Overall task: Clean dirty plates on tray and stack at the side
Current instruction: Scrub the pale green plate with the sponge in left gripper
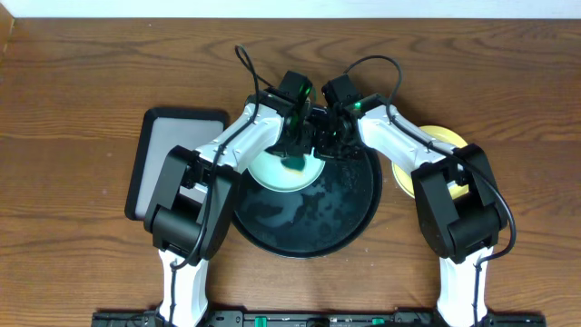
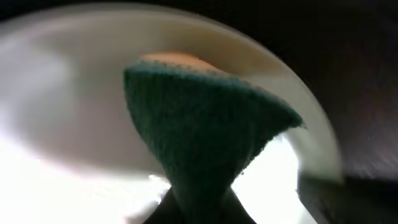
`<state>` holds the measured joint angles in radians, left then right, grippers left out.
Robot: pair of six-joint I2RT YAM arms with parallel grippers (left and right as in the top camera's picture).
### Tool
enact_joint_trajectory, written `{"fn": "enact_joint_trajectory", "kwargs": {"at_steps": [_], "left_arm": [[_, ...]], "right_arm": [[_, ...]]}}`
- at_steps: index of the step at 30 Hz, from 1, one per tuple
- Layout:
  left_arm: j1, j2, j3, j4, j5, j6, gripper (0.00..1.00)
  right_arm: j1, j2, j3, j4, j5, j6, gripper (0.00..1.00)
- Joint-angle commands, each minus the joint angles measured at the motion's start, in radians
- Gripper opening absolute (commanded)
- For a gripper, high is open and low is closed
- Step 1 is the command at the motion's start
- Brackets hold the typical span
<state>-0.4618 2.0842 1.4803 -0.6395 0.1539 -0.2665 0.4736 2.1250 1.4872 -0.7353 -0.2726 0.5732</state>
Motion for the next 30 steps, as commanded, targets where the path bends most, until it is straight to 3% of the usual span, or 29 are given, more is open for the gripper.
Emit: {"fn": "enact_joint_trajectory", "kwargs": {"at_steps": [1,3,7,10,12,15,20,23,26,30], "left_arm": [[-0.008,-0.012,0.003,-0.008,-0.381,-0.123,0.07],[-0.008,-0.012,0.003,-0.045,-0.478,-0.164,0.07],[-0.013,-0.012,0.003,-0.178,-0.417,-0.165,0.07],[-0.014,-0.012,0.003,-0.261,-0.186,-0.095,0.07],[-0.014,-0.012,0.003,-0.272,0.062,0.020,0.07],[-0.014,-0.012,0.003,-0.229,0.235,0.064,0.07],[-0.013,-0.012,0.003,-0.050,0.172,0.053,0.07],[-0.012,-0.012,0.003,0.000,0.019,-0.031,0.07],[0.004,-0.014,0.003,-0.005,-0.173,-0.103,0.07],[0.048,-0.042,0.032,-0.078,-0.226,-0.114,0.07]], "right_arm": [[0.019,0.004,-0.018,-0.001,-0.001,-0.006,0.01],[0.019,0.004,-0.018,-0.002,-0.001,-0.006,0.01],[0.019,0.004,-0.018,-0.001,-0.001,-0.013,0.01],[0.019,0.004,-0.018,-0.001,-0.001,-0.013,0.01],[0.019,0.004,-0.018,-0.001,-0.001,-0.013,0.01],[0.019,0.004,-0.018,-0.001,-0.002,-0.013,0.01],[0.019,0.004,-0.018,-0.001,-0.002,-0.013,0.01],[0.019,0.004,-0.018,-0.002,-0.001,-0.013,0.01],[0.019,0.004,-0.018,-0.005,-0.001,-0.013,0.01],[0.019,0.004,-0.018,-0.005,-0.001,-0.013,0.01]]}}
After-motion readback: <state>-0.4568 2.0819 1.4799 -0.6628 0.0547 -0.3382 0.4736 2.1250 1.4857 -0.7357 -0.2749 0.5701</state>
